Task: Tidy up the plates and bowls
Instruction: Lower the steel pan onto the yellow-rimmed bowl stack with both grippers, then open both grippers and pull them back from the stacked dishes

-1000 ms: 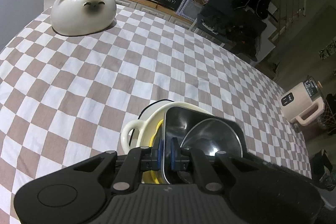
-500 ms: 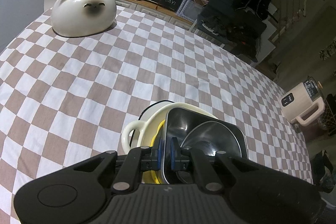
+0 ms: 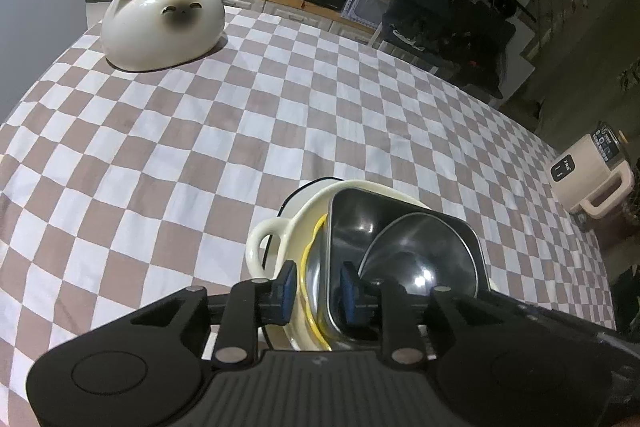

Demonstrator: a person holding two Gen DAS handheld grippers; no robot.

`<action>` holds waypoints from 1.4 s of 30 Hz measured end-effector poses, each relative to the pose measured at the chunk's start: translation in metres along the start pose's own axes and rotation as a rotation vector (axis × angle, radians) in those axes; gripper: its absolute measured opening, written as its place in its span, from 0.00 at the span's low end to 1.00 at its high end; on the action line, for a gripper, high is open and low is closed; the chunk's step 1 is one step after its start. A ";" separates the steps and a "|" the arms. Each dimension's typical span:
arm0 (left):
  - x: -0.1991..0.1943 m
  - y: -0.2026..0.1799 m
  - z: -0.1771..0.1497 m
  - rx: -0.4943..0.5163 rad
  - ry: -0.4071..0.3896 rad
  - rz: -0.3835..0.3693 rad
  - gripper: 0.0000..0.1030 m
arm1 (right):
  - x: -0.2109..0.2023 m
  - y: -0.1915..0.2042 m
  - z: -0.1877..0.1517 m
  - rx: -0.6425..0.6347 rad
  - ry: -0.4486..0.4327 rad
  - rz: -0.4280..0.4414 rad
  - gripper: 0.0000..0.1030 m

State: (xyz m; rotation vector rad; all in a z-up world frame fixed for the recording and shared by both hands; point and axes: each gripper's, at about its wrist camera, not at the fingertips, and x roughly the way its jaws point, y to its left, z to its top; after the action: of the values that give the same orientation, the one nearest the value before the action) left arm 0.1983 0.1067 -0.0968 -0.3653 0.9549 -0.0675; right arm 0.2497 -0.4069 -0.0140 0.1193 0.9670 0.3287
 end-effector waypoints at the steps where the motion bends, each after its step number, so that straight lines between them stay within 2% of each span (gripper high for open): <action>1: -0.001 0.000 0.000 0.001 -0.001 0.002 0.28 | -0.001 -0.001 0.000 0.005 -0.001 0.003 0.11; 7: -0.008 0.002 -0.001 0.004 -0.010 0.013 0.35 | -0.009 -0.003 0.002 0.016 -0.029 0.009 0.11; 9: -0.011 0.002 -0.002 0.007 -0.015 0.007 0.42 | -0.012 -0.003 0.001 0.016 -0.036 0.011 0.11; 13: -0.020 0.000 -0.003 0.022 -0.031 0.004 0.47 | -0.021 -0.002 0.002 0.013 -0.059 0.018 0.13; 16: -0.029 0.000 -0.005 0.026 -0.046 0.007 0.54 | -0.029 0.000 0.002 0.001 -0.090 0.006 0.24; 21: -0.048 -0.002 -0.008 0.035 -0.086 0.014 0.79 | -0.049 0.003 0.002 -0.015 -0.157 -0.007 0.38; 24: -0.063 -0.004 -0.010 0.049 -0.121 0.022 0.93 | -0.065 0.006 0.002 -0.024 -0.214 -0.007 0.54; 26: -0.073 -0.007 -0.012 0.066 -0.142 0.023 0.99 | -0.077 0.005 0.001 -0.018 -0.251 -0.009 0.69; 31: -0.100 -0.010 -0.019 0.082 -0.205 0.003 1.00 | -0.102 0.004 -0.006 -0.025 -0.323 -0.024 0.89; 34: -0.117 -0.012 -0.026 0.095 -0.247 0.042 1.00 | -0.119 0.004 -0.013 -0.037 -0.366 -0.020 0.98; 37: -0.137 -0.014 -0.035 0.119 -0.305 0.007 1.00 | -0.138 0.005 -0.023 -0.055 -0.411 -0.015 1.00; 40: -0.148 -0.014 -0.046 0.139 -0.328 -0.020 1.00 | -0.151 0.006 -0.034 -0.060 -0.460 -0.037 1.00; 42: -0.153 -0.013 -0.054 0.153 -0.336 -0.032 1.00 | -0.155 0.007 -0.042 -0.068 -0.458 -0.060 1.00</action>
State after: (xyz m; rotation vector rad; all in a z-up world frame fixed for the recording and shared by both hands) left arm 0.0675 0.1129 -0.0009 -0.2405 0.6079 -0.1039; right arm 0.1325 -0.4533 0.0859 0.0973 0.5046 0.2630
